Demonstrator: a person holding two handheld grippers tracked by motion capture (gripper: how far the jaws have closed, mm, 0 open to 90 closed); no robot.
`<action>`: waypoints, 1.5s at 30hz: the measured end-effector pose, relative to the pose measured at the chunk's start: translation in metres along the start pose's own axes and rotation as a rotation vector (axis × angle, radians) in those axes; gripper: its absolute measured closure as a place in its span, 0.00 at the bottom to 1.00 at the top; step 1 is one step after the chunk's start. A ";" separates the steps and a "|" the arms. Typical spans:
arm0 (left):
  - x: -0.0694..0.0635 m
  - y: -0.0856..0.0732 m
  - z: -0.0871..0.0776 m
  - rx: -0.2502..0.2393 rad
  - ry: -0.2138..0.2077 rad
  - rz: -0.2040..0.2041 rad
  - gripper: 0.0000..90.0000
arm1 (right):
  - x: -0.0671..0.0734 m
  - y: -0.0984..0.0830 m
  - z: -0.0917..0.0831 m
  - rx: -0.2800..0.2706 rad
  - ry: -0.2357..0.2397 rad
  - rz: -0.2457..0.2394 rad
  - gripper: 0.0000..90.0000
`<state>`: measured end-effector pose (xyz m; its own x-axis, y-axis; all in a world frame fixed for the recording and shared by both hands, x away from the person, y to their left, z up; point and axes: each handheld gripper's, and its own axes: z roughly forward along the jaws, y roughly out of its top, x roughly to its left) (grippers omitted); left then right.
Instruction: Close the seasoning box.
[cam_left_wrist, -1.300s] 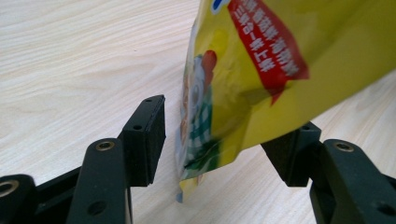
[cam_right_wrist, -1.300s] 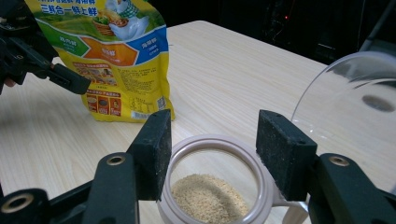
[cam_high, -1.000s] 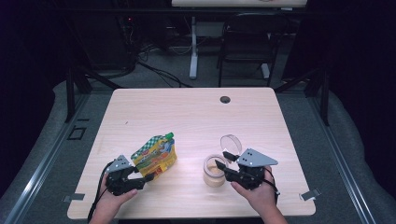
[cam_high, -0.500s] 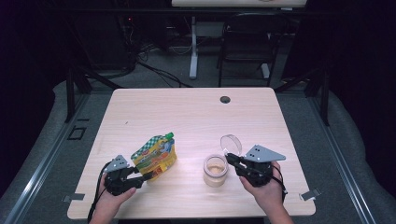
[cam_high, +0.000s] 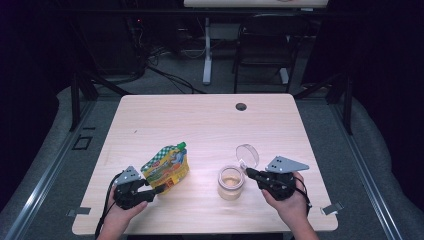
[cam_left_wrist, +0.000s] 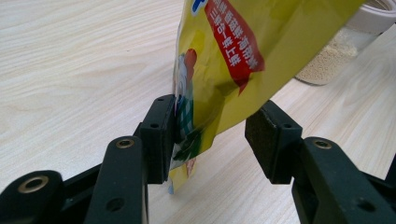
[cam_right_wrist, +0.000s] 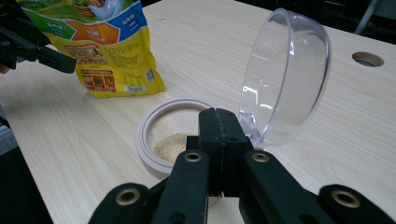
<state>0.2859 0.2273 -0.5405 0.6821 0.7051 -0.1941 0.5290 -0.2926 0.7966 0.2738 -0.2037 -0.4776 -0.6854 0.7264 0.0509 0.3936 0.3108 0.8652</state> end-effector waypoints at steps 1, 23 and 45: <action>0.000 0.000 0.000 0.000 0.000 0.001 0.59 | 0.000 -0.001 0.000 0.005 0.005 0.002 1.00; 0.001 0.000 0.001 -0.006 0.008 -0.016 0.52 | -0.029 -0.019 -0.006 0.050 -0.077 0.085 1.00; -0.001 -0.002 0.002 -0.005 0.011 -0.023 0.51 | -0.038 -0.015 0.003 0.021 -0.138 0.131 1.00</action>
<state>0.2855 0.2260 -0.5434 0.6642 0.7186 -0.2061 0.5420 -0.2731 0.7948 0.2960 -0.2340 -0.4939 -0.5373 0.8384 0.0920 0.4877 0.2198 0.8449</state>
